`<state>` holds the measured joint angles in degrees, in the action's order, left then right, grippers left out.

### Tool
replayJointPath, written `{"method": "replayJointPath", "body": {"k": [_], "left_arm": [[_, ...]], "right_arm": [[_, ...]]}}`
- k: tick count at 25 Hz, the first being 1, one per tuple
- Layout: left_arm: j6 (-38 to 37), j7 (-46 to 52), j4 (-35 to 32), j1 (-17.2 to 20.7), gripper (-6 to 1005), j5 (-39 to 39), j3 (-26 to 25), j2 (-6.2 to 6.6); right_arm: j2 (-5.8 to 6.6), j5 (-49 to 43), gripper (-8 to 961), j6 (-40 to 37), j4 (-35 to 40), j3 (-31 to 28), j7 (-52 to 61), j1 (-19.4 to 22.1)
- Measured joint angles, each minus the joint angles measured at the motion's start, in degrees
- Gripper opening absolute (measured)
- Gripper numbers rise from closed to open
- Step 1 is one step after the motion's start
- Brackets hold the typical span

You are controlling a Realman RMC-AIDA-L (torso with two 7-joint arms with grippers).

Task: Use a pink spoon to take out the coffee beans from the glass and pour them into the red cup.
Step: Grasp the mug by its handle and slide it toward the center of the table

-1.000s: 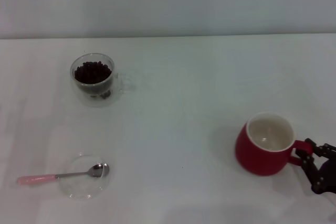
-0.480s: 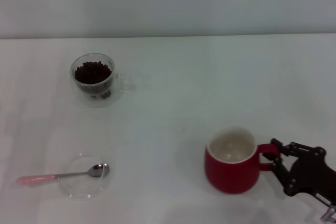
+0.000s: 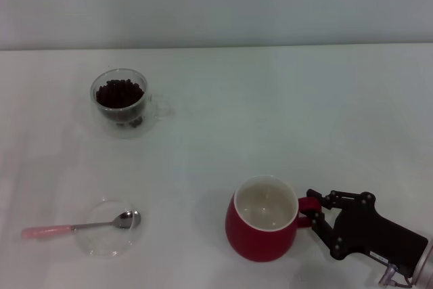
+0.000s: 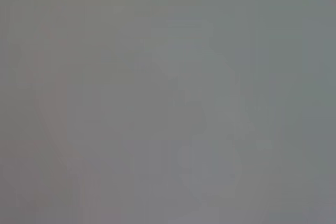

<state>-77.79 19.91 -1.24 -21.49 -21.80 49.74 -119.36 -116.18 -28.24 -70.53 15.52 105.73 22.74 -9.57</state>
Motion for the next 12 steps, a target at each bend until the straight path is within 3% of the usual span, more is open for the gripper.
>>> {"method": "replayJointPath", "body": {"k": [12], "left_arm": [[-0.15, 0.12, -0.16, -0.07, 799, 0.09, 0.03, 0.09]], "right_arm": [[0.41, -0.6, 178, -0.79, -0.49, 0.45, 0.84, -0.74]]}}
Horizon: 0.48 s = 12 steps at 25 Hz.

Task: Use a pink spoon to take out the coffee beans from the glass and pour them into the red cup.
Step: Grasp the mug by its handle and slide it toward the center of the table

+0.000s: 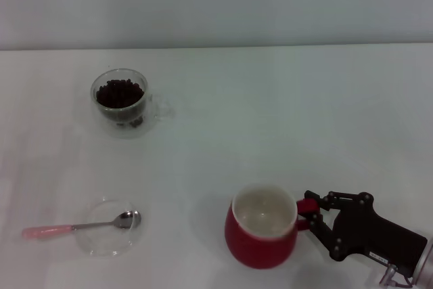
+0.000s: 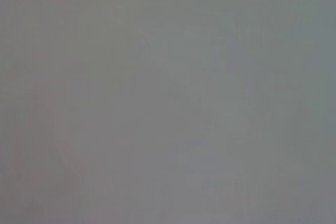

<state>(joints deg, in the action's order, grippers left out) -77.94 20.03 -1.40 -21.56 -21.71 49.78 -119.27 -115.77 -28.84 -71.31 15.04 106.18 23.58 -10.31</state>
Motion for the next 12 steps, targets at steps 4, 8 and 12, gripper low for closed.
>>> {"method": "replayJointPath", "body": {"k": [4, 8, 12], "left_arm": [[0.01, -0.07, -0.14, -0.16, 800, -0.16, 0.05, 0.07], [0.02, -0.19, -0.18, -0.15, 800, -0.14, 0.14, 0.09], [0.03, -0.21, -0.35, 0.01, 799, -0.12, 0.12, 0.1]], "right_arm": [[0.12, 0.06, 213, 0.08, -0.09, 0.0, 0.05, 0.16], [0.32, 0.03, 355, -0.31, -0.24, -0.04, -0.35, 0.43], [0.46, -0.04, 355, -1.9, -1.48, 0.0, -0.52, 0.41]]}}
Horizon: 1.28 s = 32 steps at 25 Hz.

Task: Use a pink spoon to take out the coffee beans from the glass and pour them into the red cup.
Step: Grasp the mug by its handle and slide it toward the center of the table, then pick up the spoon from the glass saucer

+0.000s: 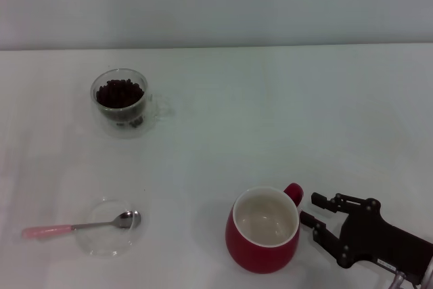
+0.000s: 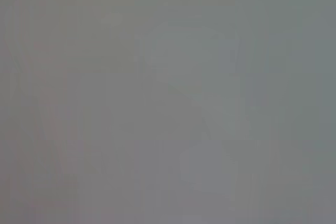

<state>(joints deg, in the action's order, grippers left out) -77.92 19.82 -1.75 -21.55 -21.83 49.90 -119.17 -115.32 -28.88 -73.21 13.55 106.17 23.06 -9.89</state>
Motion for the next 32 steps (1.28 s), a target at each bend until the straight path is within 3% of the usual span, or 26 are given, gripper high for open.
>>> {"method": "replayJointPath", "body": {"k": [12, 22, 27, 32], "left_arm": [[-0.19, -0.28, -0.11, 0.15, 800, 0.04, -0.12, 0.09], [-0.39, -0.28, -0.19, 0.6, 800, -0.05, 0.02, 0.05], [-1.71, 0.16, 0.31, 1.35, 799, -0.22, 0.16, -0.23], [-9.6, 3.56, 3.12, 2.85, 799, -4.22, 0.47, -0.34]], "right_arm": [[0.87, 0.3, 356, -9.34, -6.49, -0.16, -0.03, 0.09], [3.59, 0.63, 356, -23.78, -10.85, -4.34, -0.22, 1.16], [4.78, 0.79, 357, -29.64, -11.24, -12.75, -1.26, 1.01], [3.93, 1.3, 357, -31.11, -9.75, -26.84, -3.69, 1.0]]}}
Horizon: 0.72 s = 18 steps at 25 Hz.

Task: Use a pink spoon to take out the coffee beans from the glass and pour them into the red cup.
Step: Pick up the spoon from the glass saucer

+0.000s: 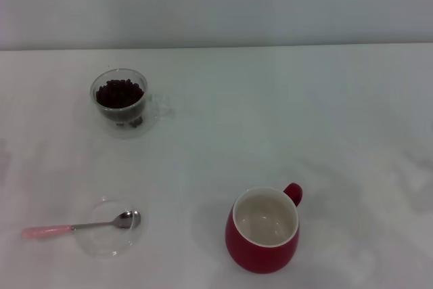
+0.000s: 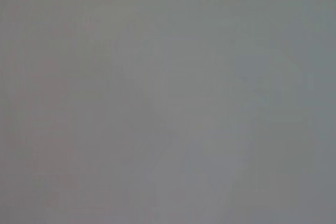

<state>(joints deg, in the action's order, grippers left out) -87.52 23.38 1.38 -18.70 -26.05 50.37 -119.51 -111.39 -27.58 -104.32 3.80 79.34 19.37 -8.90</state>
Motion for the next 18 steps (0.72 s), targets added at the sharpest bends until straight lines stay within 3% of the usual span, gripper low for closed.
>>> {"method": "replayJointPath", "body": {"k": [2, 3, 7, 13, 18], "left_arm": [[-3.08, 2.19, 0.43, 1.01, 799, -1.4, -0.02, -0.01], [-4.92, 4.19, 0.59, 1.77, 799, -2.23, 0.01, -0.07], [-10.09, 11.8, 1.72, 3.52, 799, -5.18, 0.07, -0.12], [-15.78, 26.9, 6.6, 4.71, 800, -7.3, 0.08, -0.27], [-16.62, 33.19, 12.12, 4.15, 801, -10.53, -0.94, -1.01]], "right_arm": [[-0.82, 0.01, 357, 0.09, 1.42, -7.38, -1.96, -0.27], [-0.82, 0.01, 357, 0.09, 1.42, -7.38, -1.96, -0.27], [-1.95, 0.02, 357, 1.51, 3.19, -17.79, -3.16, -1.28], [-1.5, -0.02, 358, 4.92, 7.24, -24.42, -3.41, -2.79], [-1.39, -0.02, 358, 7.63, 10.28, -29.2, -3.43, -4.08]]}}
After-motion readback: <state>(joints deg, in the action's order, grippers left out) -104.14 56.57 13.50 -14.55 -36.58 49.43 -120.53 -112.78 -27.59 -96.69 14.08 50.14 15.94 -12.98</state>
